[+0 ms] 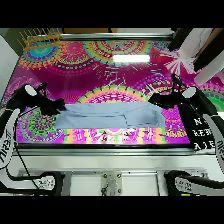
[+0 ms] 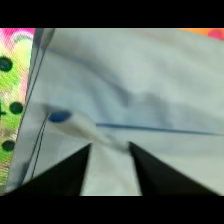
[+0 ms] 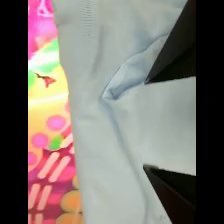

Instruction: Fold the clothes and pants, and hang the long-sleeved shirts on hangers.

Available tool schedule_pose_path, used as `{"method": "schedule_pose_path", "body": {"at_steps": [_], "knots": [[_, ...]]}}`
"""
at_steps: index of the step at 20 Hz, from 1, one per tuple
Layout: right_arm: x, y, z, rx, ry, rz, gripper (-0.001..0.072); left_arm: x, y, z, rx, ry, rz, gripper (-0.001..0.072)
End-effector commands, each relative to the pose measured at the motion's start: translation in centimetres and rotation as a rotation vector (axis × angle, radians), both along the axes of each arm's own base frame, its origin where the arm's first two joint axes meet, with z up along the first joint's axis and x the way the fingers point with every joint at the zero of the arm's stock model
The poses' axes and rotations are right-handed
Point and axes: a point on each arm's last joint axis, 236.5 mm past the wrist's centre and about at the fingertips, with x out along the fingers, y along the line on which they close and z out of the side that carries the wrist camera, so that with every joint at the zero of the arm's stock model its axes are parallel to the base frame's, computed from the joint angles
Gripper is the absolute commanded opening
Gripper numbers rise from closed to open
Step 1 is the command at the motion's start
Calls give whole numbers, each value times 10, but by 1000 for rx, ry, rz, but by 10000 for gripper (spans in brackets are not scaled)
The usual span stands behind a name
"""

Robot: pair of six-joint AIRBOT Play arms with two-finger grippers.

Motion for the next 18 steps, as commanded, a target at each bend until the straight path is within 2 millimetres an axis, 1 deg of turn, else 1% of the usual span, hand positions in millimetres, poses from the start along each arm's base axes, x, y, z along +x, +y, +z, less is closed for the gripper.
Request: {"method": "schedule_pose_path", "body": {"at_steps": [1, 2, 4, 5, 6, 8, 9, 10, 11, 13, 15, 17, 18], "knots": [[34, -4, 13, 59, -106, -99, 629, 38, -6, 14, -47, -98, 43, 569], [37, -10, 21, 60, -122, -111, 629, 48, -5, 28, -43, -139, 43, 570], [34, -34, 41, 47, -155, -121, 633, 59, -3, 56, -31, -204, 37, 569], [27, -46, 45, 34, -154, -100, 633, 59, -3, 67, -28, -232, 37, 568], [14, -58, 44, 31, -125, -66, 634, 56, -4, 75, -27, -248, 36, 542], [-18, -76, 29, 58, -23, -2, 635, 44, -14, 78, -26, -253, 19, 72], [-34, -86, 18, 84, 32, 14, 635, 35, -21, 75, -30, -249, 9, 6], [-47, -96, 5, 110, 81, 4, 670, 26, -32, 70, -37, -241, -7, 6], [-56, -105, -8, 136, 123, -21, 720, 18, -44, 64, -43, -229, -27, 6], [-68, -112, -36, 173, 192, -50, 720, -1, -69, 50, -48, -206, -79, 7], [-72, -104, -59, 212, 252, -44, 720, -16, -94, 37, -54, -183, -134, 6], [-69, -88, -73, 267, 273, -27, 720, -26, -119, 31, -62, -165, -178, 6], [-66, -78, -77, 298, 277, -18, 720, -27, -129, 32, -63, -175, -202, 6]]}}
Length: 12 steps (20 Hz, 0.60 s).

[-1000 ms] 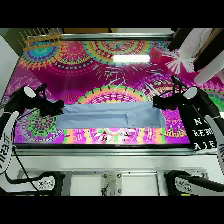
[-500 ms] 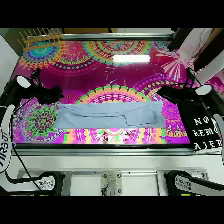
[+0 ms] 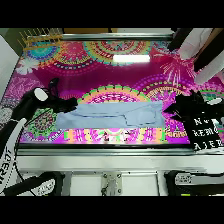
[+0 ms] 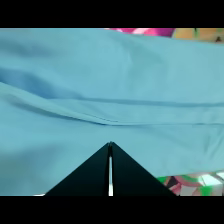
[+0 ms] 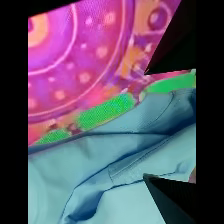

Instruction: Fold the clothes and pants, and hang the long-sleeved shirts on hangers.

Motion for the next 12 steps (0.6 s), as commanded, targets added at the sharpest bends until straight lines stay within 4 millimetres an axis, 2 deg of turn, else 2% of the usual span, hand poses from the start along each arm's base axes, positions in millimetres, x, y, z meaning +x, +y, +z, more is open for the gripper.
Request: {"method": "schedule_pose_path", "body": {"at_steps": [1, 4, 7, 8, 9, 10, 11, 12], "knots": [[0, 30, -20, 119, 37, 29, 720, -12, -39, -5, -2, -18, -77, 7], [8, 63, -20, 188, 25, 56, 720, -9, -60, -2, -12, -56, -93, 7], [8, 89, -21, 202, 31, 105, 713, -6, -70, 0, -19, -80, -92, 7], [7, 95, -22, 202, 35, 121, 680, -6, -70, 1, -22, -78, -83, 6], [7, 98, -23, 197, 32, 126, 447, -6, -70, 1, -23, -78, -80, 6], [9, 98, -24, 188, 27, 123, 271, -6, -70, 1, -23, -78, -80, 7], [12, 96, -25, 179, 20, 115, 170, -5, -70, 1, -23, -80, -79, 6], [14, 94, -25, 172, 14, 108, 20, -5, -70, 1, -24, -80, -78, 6]]}}
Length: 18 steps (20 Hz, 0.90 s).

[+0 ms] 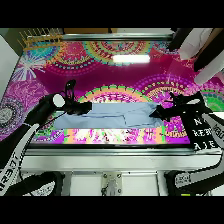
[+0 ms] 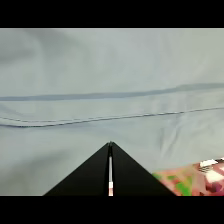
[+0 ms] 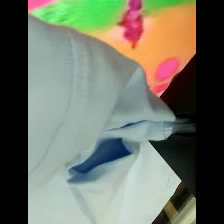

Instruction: Fold the clothes and pants, and hang the long-sleeved shirts on hangers.

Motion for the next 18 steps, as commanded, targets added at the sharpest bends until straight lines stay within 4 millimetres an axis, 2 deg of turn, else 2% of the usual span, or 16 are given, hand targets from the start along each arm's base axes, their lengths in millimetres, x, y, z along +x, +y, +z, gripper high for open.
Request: {"method": "schedule_pose_path", "body": {"at_steps": [1, 3, 5, 7, 9, 11, 13, 16, 18], "knots": [[9, 2, 5, 0, -25, -17, 18, 2, -3, 1, -5, -9, 6, 6], [8, -10, 14, -42, -17, -18, 17, -1, -11, -4, -30, 19, 17, 5], [2, -28, 30, -132, -5, 31, 17, -3, -28, -16, -39, 65, -10, 6], [-1, -44, 55, -219, -1, 81, 18, 4, -54, -26, -34, 81, -64, 5], [0, -51, 88, -264, -12, 117, 17, 13, -84, -35, -31, 84, -119, 6], [5, -46, 121, -282, -37, 145, 18, 20, -117, -47, -29, 93, -180, 6], [7, -32, 151, -284, -55, 185, 18, 25, -151, -56, -29, 96, -242, 5], [10, -8, 183, -330, -88, 261, 17, 27, -193, -63, -33, 96, -322, 5], [15, 6, 201, -383, -133, 306, 18, 24, -214, -69, -29, 106, -371, 6]]}}
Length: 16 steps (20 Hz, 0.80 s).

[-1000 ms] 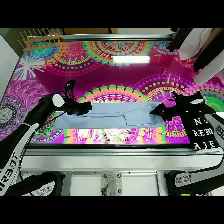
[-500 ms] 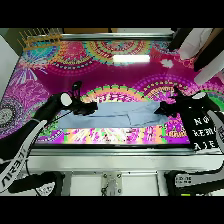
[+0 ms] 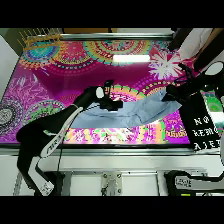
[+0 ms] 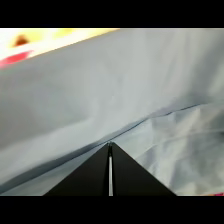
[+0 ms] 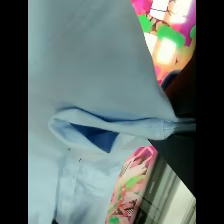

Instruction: Fold the clothes and pants, and hang the long-sleeved shirts on hangers.

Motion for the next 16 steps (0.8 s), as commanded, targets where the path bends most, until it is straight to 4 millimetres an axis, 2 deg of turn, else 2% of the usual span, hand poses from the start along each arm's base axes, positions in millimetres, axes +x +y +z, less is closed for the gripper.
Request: {"method": "schedule_pose_path", "body": {"at_steps": [1, 3, 6, 10, 13, 16], "knots": [[0, 23, 36, -86, -42, 79, 18, -7, -40, -14, 7, 24, -93, 6], [4, 38, 53, -104, -91, 115, 18, -14, -50, -24, 21, 53, -128, 6], [7, 57, 71, -102, -143, 148, 18, -15, -53, -31, 28, 78, -143, 6], [5, 72, 76, -99, -163, 184, 17, -12, -53, -27, 25, 74, -142, 6], [3, 85, 77, -94, -165, 199, 18, 10, -36, -5, 13, 33, -102, 6], [-3, 106, 76, -85, -160, 226, 18, 51, 2, 34, -24, -31, -5, 6]]}}
